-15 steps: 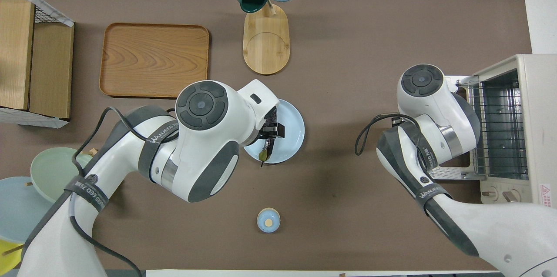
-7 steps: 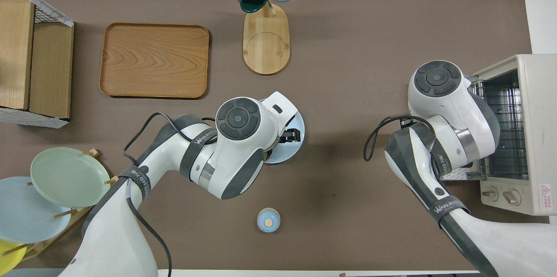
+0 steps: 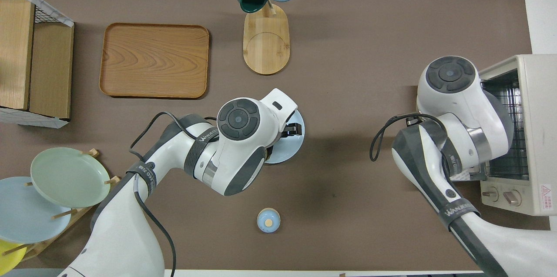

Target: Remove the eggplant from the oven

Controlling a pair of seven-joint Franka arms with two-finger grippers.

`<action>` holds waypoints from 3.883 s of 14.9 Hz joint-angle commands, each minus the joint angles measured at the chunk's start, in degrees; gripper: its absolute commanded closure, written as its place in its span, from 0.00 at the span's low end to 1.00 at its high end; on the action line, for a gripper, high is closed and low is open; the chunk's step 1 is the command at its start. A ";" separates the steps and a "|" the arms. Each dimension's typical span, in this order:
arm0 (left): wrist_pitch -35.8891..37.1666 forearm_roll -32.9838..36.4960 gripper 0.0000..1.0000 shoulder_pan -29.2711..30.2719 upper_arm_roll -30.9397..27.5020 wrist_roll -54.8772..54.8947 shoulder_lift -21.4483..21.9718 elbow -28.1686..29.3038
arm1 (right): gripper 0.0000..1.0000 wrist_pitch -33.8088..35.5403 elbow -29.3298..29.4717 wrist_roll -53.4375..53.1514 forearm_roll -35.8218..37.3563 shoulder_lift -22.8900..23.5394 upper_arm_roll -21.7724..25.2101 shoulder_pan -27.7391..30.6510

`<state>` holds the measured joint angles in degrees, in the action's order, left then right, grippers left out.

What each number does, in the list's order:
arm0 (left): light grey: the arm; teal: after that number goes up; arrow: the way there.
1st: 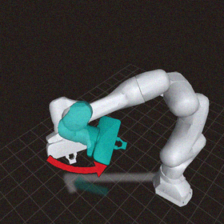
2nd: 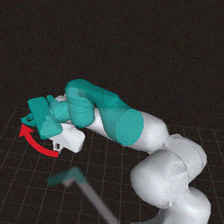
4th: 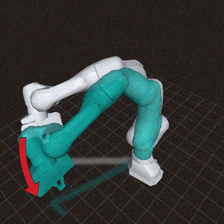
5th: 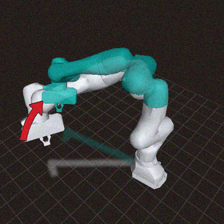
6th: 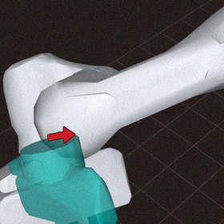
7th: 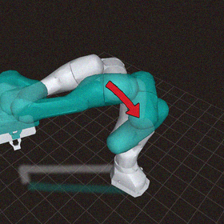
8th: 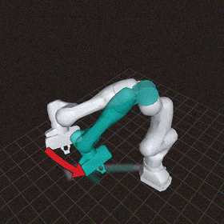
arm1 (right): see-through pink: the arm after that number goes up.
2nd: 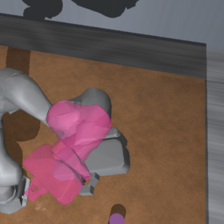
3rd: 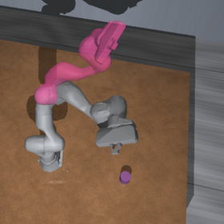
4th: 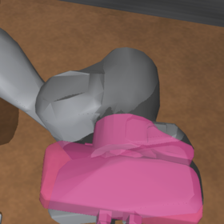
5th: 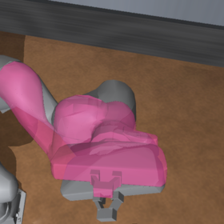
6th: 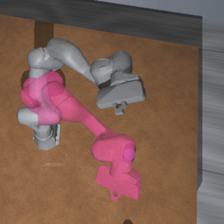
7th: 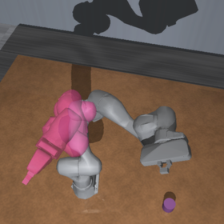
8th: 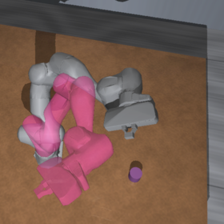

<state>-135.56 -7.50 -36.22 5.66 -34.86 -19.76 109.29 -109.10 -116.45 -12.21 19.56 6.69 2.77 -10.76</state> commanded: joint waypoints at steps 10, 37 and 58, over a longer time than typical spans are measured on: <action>-3.49 1.70 0.34 -0.34 -2.06 -0.74 -1.95 0.14 | 1.00 16.00 9.28 19.15 -4.41 -8.89 -0.22 13.49; 19.19 2.05 1.00 27.34 -5.05 22.99 -14.93 -32.01 | 0.00 27.89 27.50 13.88 -17.18 -6.52 -6.55 16.39; 31.64 3.19 0.00 29.71 -5.84 26.60 -1.26 -28.87 | 0.00 26.48 27.59 14.32 -19.03 -6.87 -5.23 17.79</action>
<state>-108.50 -5.22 -6.77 -0.19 -7.80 -25.86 78.93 -82.23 -89.81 2.40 2.45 -0.63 -2.22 6.33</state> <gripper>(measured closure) 0.000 0.000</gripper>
